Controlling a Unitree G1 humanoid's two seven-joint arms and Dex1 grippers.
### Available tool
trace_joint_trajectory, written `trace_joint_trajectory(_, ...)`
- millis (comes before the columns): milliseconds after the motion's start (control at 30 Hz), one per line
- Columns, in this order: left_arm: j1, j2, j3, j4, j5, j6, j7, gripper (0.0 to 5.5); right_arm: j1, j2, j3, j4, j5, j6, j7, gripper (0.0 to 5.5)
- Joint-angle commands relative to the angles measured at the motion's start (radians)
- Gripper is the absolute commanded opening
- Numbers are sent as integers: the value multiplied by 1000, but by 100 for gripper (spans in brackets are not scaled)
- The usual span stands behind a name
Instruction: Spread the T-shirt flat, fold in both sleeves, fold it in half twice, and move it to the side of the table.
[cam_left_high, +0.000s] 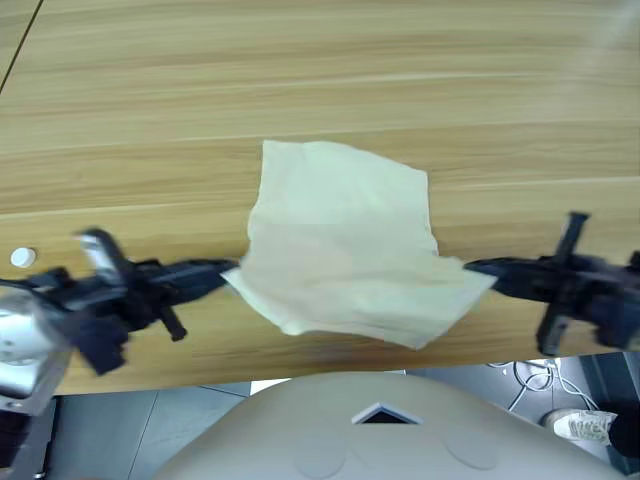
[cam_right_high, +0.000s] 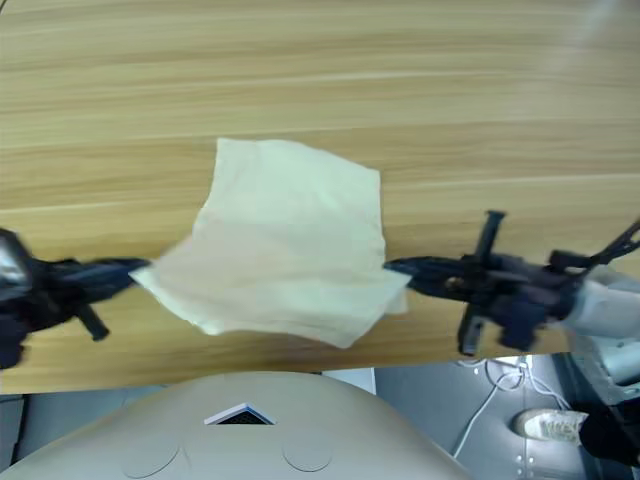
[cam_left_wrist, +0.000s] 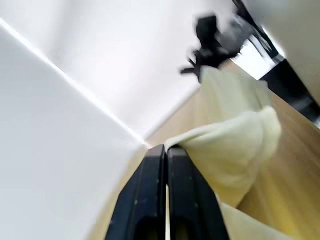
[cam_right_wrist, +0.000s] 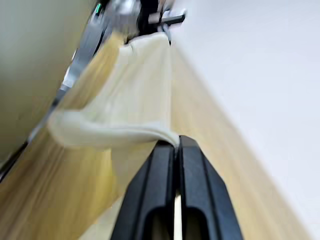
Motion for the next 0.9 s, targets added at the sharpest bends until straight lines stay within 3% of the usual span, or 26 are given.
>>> trace_joint_trajectory(33, 238, -38, 366, -278, -298, -29, -280, 1, 152, 123, -380, -167, 359, 79, 372, 0)
trace_joint_trajectory(133, 315, -142, 534, -323, -446, 43, -455, 1, 184, 209, -470, -205, 423, 190, 510, 0)
trace_joint_trajectory(233, 186, -136, 438, -133, -139, 142, -447, 1, 46, 234, -318, -98, 33, 254, 421, 0)
trace_joint_trajectory(300, -161, -126, 195, 139, 249, 263, -395, 1, -292, 283, -93, 136, -452, 351, 269, 0)
trace_joint_trajectory(400, -817, -209, -83, 630, 621, 407, -364, 1, -877, 370, 150, 606, -850, 418, 192, 0)
trace_joint_trajectory(467, -1421, -338, -226, 1122, 878, 512, -144, 1, -1450, 490, 297, 1115, -1107, 554, -181, 0)
trace_joint_trajectory(533, -1887, -429, -282, 1457, 1011, 688, 259, 1, -1890, 566, 290, 1431, -1156, 739, -652, 0)
trace_joint_trajectory(600, -2122, -448, -246, 1570, 1008, 783, 550, 1, -2087, 570, 212, 1516, -1093, 792, -844, 0)
trace_joint_trajectory(733, -2300, -425, -139, 1590, 909, 712, 668, 1, -2196, 519, 150, 1523, -1053, 721, -913, 0)
trace_joint_trajectory(900, -1931, -366, -200, 1498, 1023, 395, 666, 1, -1851, 421, 183, 1431, -1128, 501, -921, 0)
